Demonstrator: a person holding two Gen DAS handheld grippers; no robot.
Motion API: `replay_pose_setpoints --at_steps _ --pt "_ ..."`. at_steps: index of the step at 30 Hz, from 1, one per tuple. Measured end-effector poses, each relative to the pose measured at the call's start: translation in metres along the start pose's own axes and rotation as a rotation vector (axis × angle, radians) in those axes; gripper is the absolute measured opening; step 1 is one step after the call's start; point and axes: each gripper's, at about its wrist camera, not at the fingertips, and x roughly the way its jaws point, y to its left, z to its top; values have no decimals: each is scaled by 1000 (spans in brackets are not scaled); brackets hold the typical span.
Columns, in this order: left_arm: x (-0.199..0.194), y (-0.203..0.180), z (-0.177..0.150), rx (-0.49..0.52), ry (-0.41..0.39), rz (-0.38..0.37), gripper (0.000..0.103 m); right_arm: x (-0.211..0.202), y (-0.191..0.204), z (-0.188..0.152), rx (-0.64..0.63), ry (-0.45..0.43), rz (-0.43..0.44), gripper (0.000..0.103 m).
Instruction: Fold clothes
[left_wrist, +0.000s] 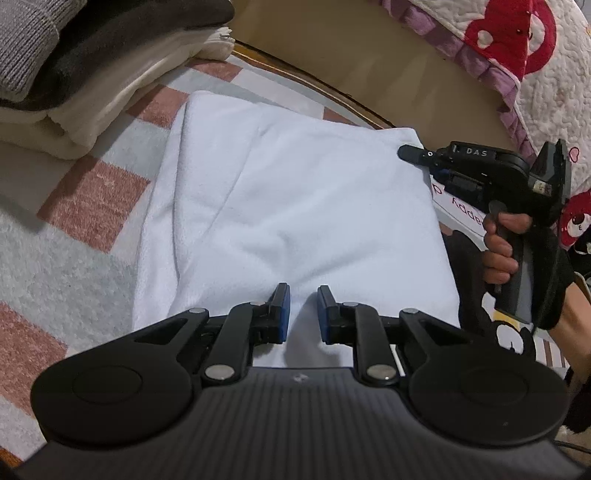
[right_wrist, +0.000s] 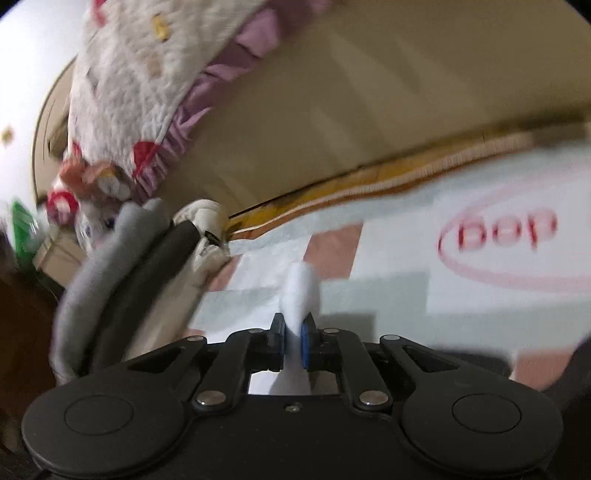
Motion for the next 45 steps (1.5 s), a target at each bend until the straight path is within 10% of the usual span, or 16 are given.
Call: replay_pose_setpoints --at_steps 3,5,7,11,15,20,25,30,31,34,37,38,39,45 --pt "-22 -17 1 155 -95 107 18 -4 5 2 -65 -14 -63 11" --pt "-50 -32 -2 348 -214 221 40 -14 3 1 -40 -24 -125 40" --pt "-70 -23 4 313 -220 221 43 -39 -2 -5 75 -61 -181 63" --pt "-76 18 9 129 -108 152 47 -76 -8 -32 148 0 -11 64" --pt "-59 38 -7 80 12 251 60 -84 -14 -64 161 116 35 64" --pt "-72 49 -14 -53 2 247 64 -80 -18 -90 190 173 40 64" --pt "-70 56 -23 -128 32 -13 65 -74 -23 -95 260 178 96 64" --pt "-55 54 -27 -145 57 -16 71 -60 -22 -106 339 249 196 68" --pt "-52 54 -26 -149 60 -13 69 -57 -19 -107 323 253 195 69" --pt "-55 43 -21 -101 56 34 18 -48 -11 -110 286 247 194 71" --pt "-62 -19 -28 263 8 248 16 -41 0 -105 245 206 178 67" --pt "-61 -43 -33 388 -20 310 15 -42 5 -104 216 185 166 42" --pt "-64 -57 -36 433 -41 322 15 -48 14 -102 163 148 164 38" --pt "-65 -77 -29 357 -62 216 15 -97 61 -77 -141 -56 86 33"
